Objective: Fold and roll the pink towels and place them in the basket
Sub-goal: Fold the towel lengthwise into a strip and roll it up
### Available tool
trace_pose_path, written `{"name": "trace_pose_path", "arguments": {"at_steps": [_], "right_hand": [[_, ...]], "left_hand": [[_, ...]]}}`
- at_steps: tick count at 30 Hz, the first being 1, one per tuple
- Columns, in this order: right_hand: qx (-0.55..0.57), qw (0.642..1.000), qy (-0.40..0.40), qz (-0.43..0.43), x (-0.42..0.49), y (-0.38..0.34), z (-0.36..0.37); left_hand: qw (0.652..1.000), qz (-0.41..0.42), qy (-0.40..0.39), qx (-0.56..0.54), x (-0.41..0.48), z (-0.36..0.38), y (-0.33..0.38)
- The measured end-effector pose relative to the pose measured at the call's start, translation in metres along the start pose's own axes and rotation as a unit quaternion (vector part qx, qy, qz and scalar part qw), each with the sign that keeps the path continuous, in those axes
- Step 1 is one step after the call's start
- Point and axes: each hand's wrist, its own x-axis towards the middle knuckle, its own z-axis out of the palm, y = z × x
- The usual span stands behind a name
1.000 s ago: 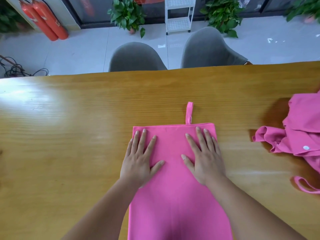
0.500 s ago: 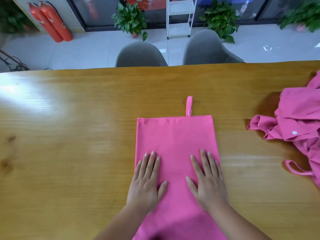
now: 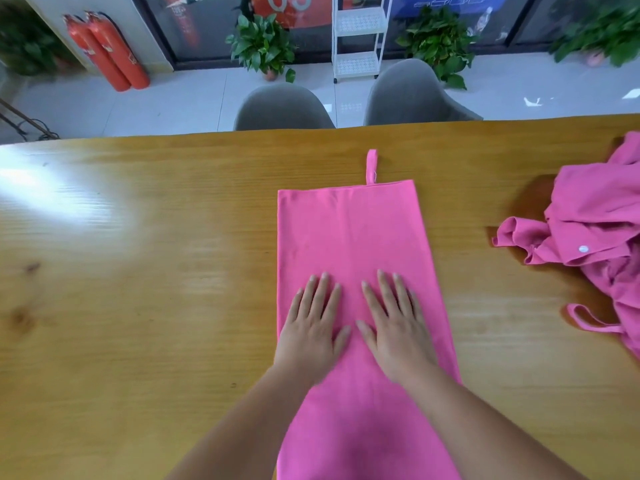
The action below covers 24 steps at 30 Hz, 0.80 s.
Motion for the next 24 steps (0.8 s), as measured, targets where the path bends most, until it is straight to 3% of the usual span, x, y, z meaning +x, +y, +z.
{"name": "trace_pose_path", "arguments": {"at_steps": [4, 8, 11, 14, 17, 21, 24], "right_hand": [[0.021, 0.999, -0.008, 0.027, -0.048, 0.031, 0.011], [-0.017, 1.0, -0.02, 0.013, -0.008, 0.042, 0.001], [-0.025, 0.998, -0.043, 0.043, 0.041, 0.04, -0.019], [-0.024, 0.998, -0.014, 0.049, 0.059, 0.012, -0.03], [-0.025, 1.0, 0.003, 0.002, 0.02, -0.007, -0.01], [0.011, 0.998, 0.006, 0.057, -0.045, 0.024, 0.014], [0.006, 0.999, -0.004, 0.05, -0.04, 0.037, 0.015]], "left_hand": [[1.0, 0.014, -0.001, 0.017, -0.046, 0.011, -0.029], [0.998, 0.014, -0.025, 0.054, -0.006, 0.001, -0.036], [0.994, -0.046, -0.061, 0.082, 0.045, -0.023, -0.036], [0.992, -0.1, -0.047, 0.068, 0.069, -0.04, -0.011], [0.999, -0.035, -0.007, 0.003, 0.033, -0.018, 0.011], [1.0, -0.004, 0.006, 0.006, -0.04, 0.012, -0.014], [1.0, 0.007, 0.0, 0.023, -0.03, 0.01, -0.027]]}}
